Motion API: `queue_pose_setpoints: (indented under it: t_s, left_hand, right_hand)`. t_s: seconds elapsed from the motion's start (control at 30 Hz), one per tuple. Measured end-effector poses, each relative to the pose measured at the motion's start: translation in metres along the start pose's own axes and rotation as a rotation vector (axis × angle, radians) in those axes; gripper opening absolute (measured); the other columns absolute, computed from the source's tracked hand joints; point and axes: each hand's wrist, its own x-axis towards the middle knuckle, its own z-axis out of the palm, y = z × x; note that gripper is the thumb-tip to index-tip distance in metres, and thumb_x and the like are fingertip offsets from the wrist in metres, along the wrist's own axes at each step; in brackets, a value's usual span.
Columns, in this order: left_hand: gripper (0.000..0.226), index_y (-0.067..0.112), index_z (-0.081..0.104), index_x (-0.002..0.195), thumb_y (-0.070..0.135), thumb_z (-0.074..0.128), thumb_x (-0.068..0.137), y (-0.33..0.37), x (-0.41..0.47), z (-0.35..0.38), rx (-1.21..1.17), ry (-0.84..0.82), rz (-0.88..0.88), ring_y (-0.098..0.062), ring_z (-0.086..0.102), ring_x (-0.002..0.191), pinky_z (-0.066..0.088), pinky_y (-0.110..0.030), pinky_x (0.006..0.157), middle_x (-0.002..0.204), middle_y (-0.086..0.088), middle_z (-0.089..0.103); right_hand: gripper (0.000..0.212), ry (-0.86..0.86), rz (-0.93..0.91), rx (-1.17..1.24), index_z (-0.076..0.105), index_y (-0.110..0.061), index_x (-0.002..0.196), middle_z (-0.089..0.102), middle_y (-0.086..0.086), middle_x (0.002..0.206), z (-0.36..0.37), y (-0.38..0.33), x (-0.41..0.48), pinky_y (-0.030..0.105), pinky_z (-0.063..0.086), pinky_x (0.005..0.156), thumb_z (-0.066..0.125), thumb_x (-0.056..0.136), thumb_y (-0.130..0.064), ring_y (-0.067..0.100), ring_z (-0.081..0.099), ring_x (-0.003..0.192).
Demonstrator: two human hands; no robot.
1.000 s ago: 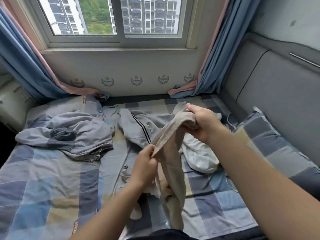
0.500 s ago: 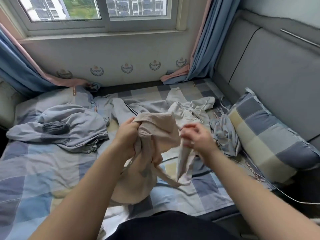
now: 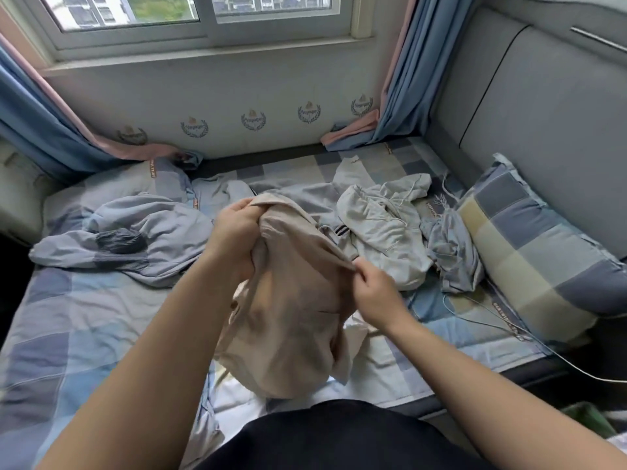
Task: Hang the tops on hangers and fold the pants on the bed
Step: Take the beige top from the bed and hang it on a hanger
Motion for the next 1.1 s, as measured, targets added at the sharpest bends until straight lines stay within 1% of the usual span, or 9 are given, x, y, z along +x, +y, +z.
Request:
queue_pose_setpoints:
  t_s: [0.1,0.23,0.37,0.5,0.63,0.77,0.83,1.0,1.1]
  left_hand:
    - [0.022,0.012,0.065,0.118,0.007,0.06,0.097,-0.004,0.022,-0.017,0.128,0.203,0.095,-0.018,0.069,0.087,0.06,-0.035,0.081,0.103,-0.012,0.073]
    - [0.047,0.021,0.052,0.138,0.016,0.069,0.094,-0.024,0.015,-0.02,0.478,0.061,0.246,-0.016,0.049,0.129,0.043,-0.038,0.11,0.142,-0.004,0.054]
    - [0.028,0.017,0.065,0.112,0.028,0.077,0.088,-0.058,-0.026,-0.002,0.573,-0.155,0.348,-0.017,0.067,0.102,0.056,-0.028,0.085,0.112,0.003,0.069]
    - [0.052,0.028,0.06,0.115,0.047,0.084,0.073,-0.091,-0.058,0.023,0.683,-0.37,0.306,-0.002,0.061,0.103,0.049,-0.016,0.084,0.113,0.014,0.064]
    - [0.01,0.016,0.065,0.097,0.016,0.07,0.089,-0.101,-0.049,0.028,0.814,-0.206,0.379,-0.024,0.064,0.09,0.05,-0.036,0.075,0.087,0.004,0.068]
    - [0.022,0.019,0.075,0.093,0.003,0.059,0.093,-0.09,-0.031,0.006,0.863,-0.085,0.556,-0.004,0.058,0.073,0.037,-0.006,0.064,0.077,0.012,0.069]
    - [0.022,0.018,0.073,0.1,0.008,0.054,0.097,-0.08,-0.018,-0.005,0.845,-0.064,0.584,-0.005,0.059,0.077,0.042,-0.013,0.068,0.087,0.005,0.073]
    - [0.03,0.021,0.073,0.092,0.023,0.046,0.106,-0.061,0.0,-0.005,0.481,-0.078,0.259,-0.01,0.062,0.079,0.05,-0.033,0.074,0.083,0.008,0.071]
    - [0.035,0.02,0.075,0.095,0.028,0.044,0.108,-0.056,0.001,-0.003,0.236,0.004,-0.044,-0.023,0.066,0.092,0.053,-0.043,0.091,0.096,-0.008,0.072]
  right_hand:
    - [0.028,0.027,-0.035,0.072,0.043,-0.008,0.07,0.041,-0.002,0.058,-0.028,-0.013,0.009,0.036,0.03,0.058,0.047,0.098,-0.003,0.015,0.04,0.058]
    - [0.029,0.009,-0.013,0.328,0.051,0.013,0.09,0.05,0.015,0.074,-0.052,-0.038,0.02,0.042,0.035,0.063,0.048,0.104,-0.012,0.022,0.043,0.071]
    - [0.031,0.032,0.062,0.547,0.06,0.008,0.103,0.062,0.021,0.09,-0.065,-0.06,0.021,0.047,0.047,0.076,0.049,0.106,-0.022,0.026,0.056,0.084]
    - [0.023,0.011,0.089,0.759,0.065,-0.007,0.092,0.068,0.011,0.08,-0.072,-0.07,0.021,0.032,0.058,0.068,0.051,0.105,-0.019,0.019,0.067,0.074]
    - [0.026,0.1,0.071,0.739,0.066,-0.012,0.082,0.068,0.006,0.075,-0.081,-0.069,0.027,0.029,0.057,0.066,0.057,0.103,-0.024,0.015,0.067,0.07]
    - [0.03,0.276,0.037,0.503,0.066,-0.018,0.072,0.064,-0.002,0.068,-0.103,-0.051,0.039,0.027,0.048,0.065,0.064,0.098,-0.032,0.009,0.057,0.066]
    - [0.029,0.293,0.029,0.435,0.067,-0.017,0.069,0.062,-0.009,0.059,-0.114,-0.039,0.044,0.019,0.045,0.059,0.069,0.095,-0.03,0.002,0.054,0.057]
    - [0.019,0.341,0.18,0.271,0.069,-0.012,0.074,0.061,-0.005,0.063,-0.121,-0.009,0.066,0.01,0.036,0.044,0.076,0.089,-0.023,0.005,0.052,0.058]
    - [0.024,0.465,0.284,0.261,0.065,-0.009,0.111,0.065,0.003,0.1,-0.115,0.006,0.07,0.016,0.047,0.071,0.073,0.089,-0.015,0.016,0.057,0.089]
